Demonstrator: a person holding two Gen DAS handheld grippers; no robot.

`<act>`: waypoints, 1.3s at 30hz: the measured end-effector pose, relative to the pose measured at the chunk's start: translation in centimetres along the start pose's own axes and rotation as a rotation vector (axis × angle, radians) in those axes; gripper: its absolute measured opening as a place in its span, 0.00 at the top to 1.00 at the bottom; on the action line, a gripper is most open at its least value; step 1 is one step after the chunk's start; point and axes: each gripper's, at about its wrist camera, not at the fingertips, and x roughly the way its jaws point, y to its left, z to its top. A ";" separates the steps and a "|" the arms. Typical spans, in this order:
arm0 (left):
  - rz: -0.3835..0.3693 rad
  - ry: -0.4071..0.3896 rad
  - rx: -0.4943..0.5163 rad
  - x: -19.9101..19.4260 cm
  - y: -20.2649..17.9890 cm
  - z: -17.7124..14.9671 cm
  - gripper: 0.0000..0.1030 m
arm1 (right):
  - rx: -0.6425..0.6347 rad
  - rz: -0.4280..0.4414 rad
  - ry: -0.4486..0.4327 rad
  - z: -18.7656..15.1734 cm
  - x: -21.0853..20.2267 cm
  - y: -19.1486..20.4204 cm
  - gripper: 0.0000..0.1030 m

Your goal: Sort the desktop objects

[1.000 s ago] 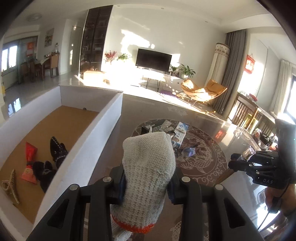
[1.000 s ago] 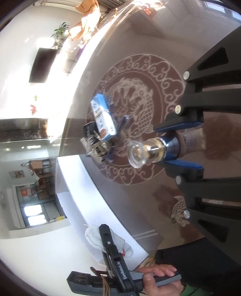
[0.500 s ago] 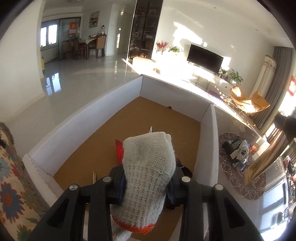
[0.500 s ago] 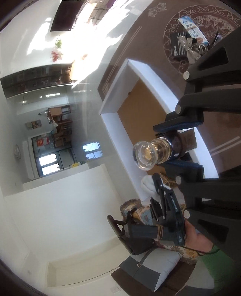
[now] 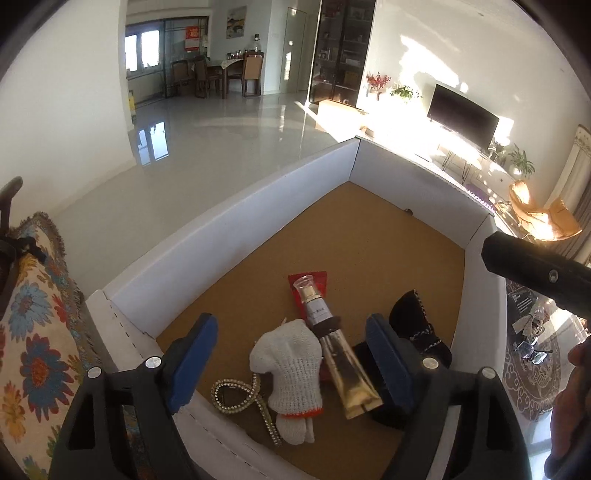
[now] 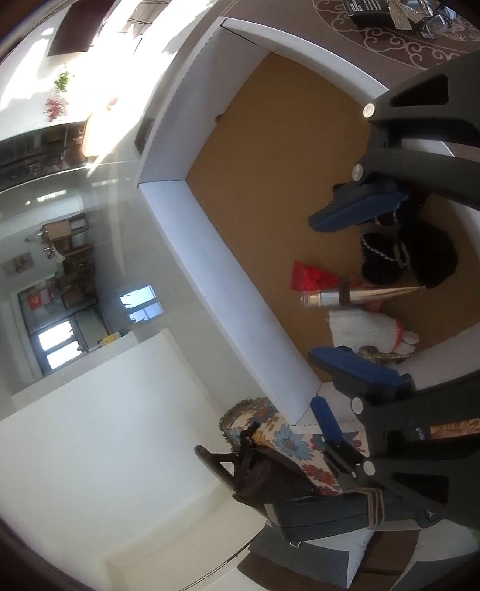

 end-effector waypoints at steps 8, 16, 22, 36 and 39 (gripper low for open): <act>-0.290 -0.094 0.129 -6.4 -10.7 -3.2 0.20 | -0.080 -0.173 -0.258 -6.9 -12.3 -4.5 0.04; -0.524 0.005 0.391 -7.7 -25.8 -11.2 0.02 | 0.138 -0.491 -0.143 -21.8 -20.0 -17.8 0.00; -0.489 0.106 0.463 -2.3 -32.9 -15.5 0.02 | 0.309 -0.631 -0.070 -28.9 -23.4 -23.7 0.00; -0.422 0.129 0.321 2.9 -29.6 -16.9 0.02 | 0.375 -0.671 -0.033 -30.7 -22.0 -24.6 0.00; -0.416 0.139 0.309 3.3 -29.5 -16.8 0.02 | 0.368 -0.690 -0.017 -30.9 -21.8 -24.4 0.00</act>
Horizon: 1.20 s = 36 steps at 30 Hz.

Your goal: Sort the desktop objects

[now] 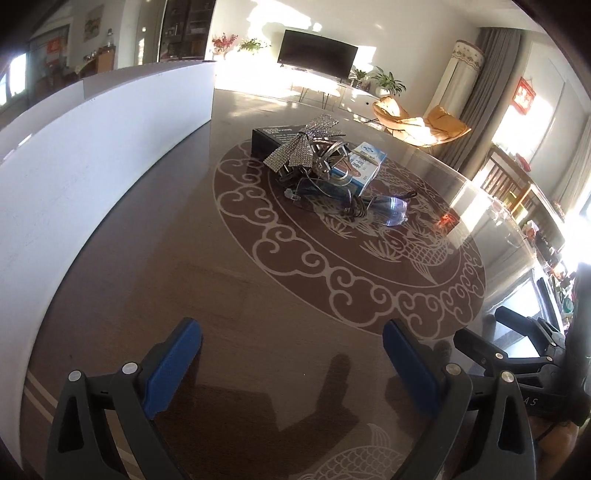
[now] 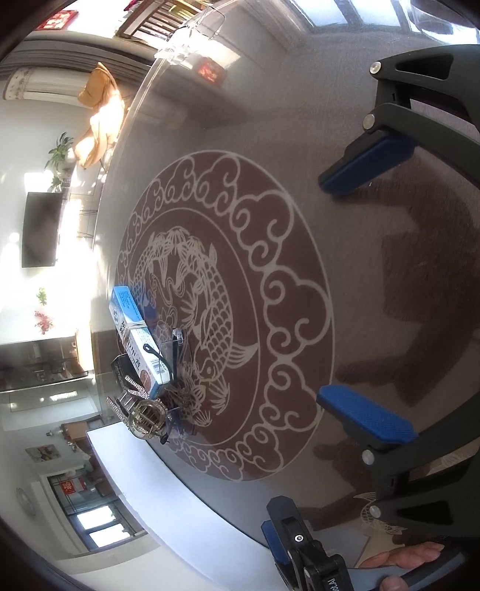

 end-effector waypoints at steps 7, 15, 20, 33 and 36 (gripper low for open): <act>0.046 0.018 0.048 0.7 -0.8 0.0 0.01 | -0.027 -0.039 0.016 -0.2 0.2 0.6 0.00; 0.083 0.038 0.090 1.2 -1.4 0.0 0.00 | -0.027 -0.039 0.016 -0.1 0.3 0.6 0.00; 0.104 0.047 0.108 1.4 -1.6 0.0 0.00 | -0.027 -0.039 0.016 -0.1 0.3 0.6 0.00; 0.113 0.050 0.116 1.4 -1.7 0.0 0.00 | -0.026 -0.039 0.016 -0.1 0.3 0.6 0.00; 0.116 0.050 0.118 1.4 -1.7 0.0 0.00 | -0.026 -0.039 0.016 -0.1 0.3 0.6 0.00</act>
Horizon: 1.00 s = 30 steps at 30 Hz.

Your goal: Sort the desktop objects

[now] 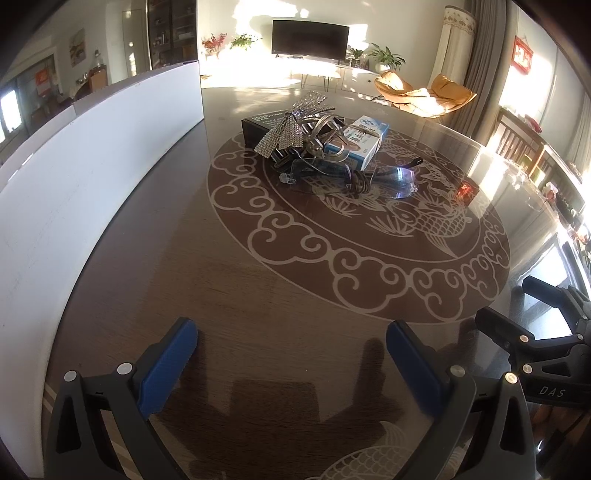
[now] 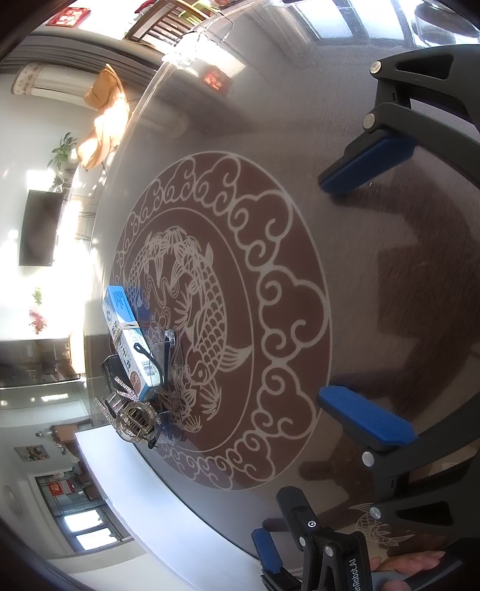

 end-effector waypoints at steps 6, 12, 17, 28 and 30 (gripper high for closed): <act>-0.022 -0.017 -0.034 -0.2 0.6 -0.1 0.00 | 0.000 0.000 0.000 0.0 0.0 0.0 0.00; -0.029 -0.032 -0.078 -0.2 1.3 0.0 0.00 | 0.000 0.000 0.000 0.0 0.0 0.0 0.00; -0.029 -0.032 -0.077 -0.1 1.3 0.0 0.00 | 0.000 0.000 0.000 0.0 0.0 0.0 0.00; -0.046 -0.043 -0.097 -0.1 1.7 0.0 0.00 | 0.000 0.000 0.000 0.0 0.0 0.0 0.00; -0.030 -0.047 -0.122 -0.2 2.1 0.0 0.00 | 0.000 0.000 0.000 0.0 0.0 0.0 0.00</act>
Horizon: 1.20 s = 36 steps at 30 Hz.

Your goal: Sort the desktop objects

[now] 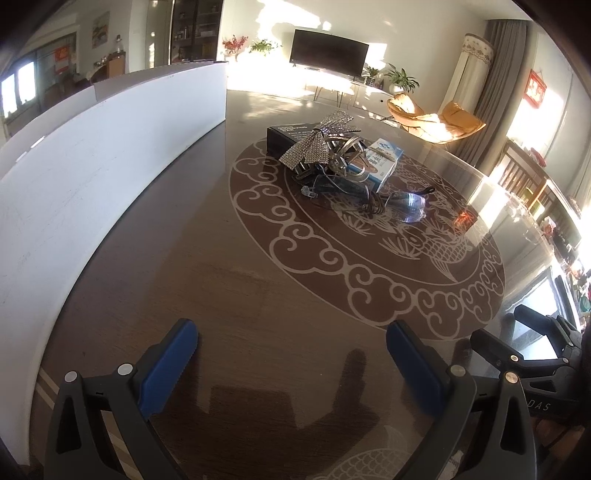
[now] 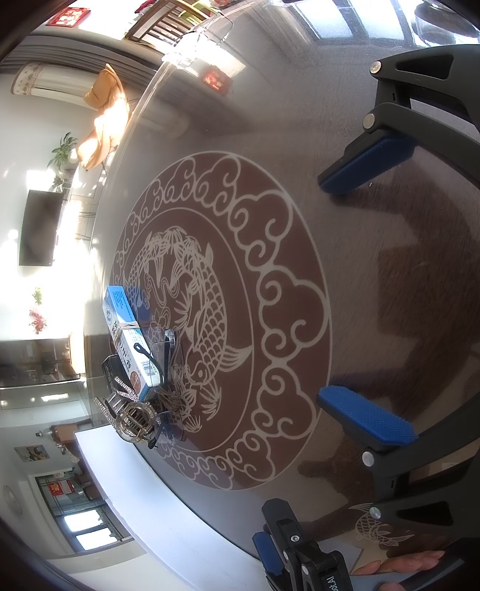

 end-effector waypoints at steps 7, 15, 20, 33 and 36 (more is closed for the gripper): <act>0.030 -0.006 -0.039 -0.1 0.8 0.0 0.00 | 0.000 0.000 0.000 0.0 0.0 0.0 0.00; 0.042 0.002 -0.018 0.1 0.5 0.0 0.00 | 0.000 0.000 0.000 0.0 0.0 0.0 0.00; 0.045 0.004 -0.015 0.1 0.4 0.0 0.00 | 0.000 0.000 0.000 0.0 0.0 0.0 0.00; 0.030 -0.005 -0.031 0.0 0.6 0.0 0.00 | 0.088 0.160 -0.094 11.2 1.0 0.9 0.00; 0.018 -0.010 -0.039 -0.1 0.9 0.0 0.00 | 0.048 0.105 -0.097 16.7 3.6 2.7 0.00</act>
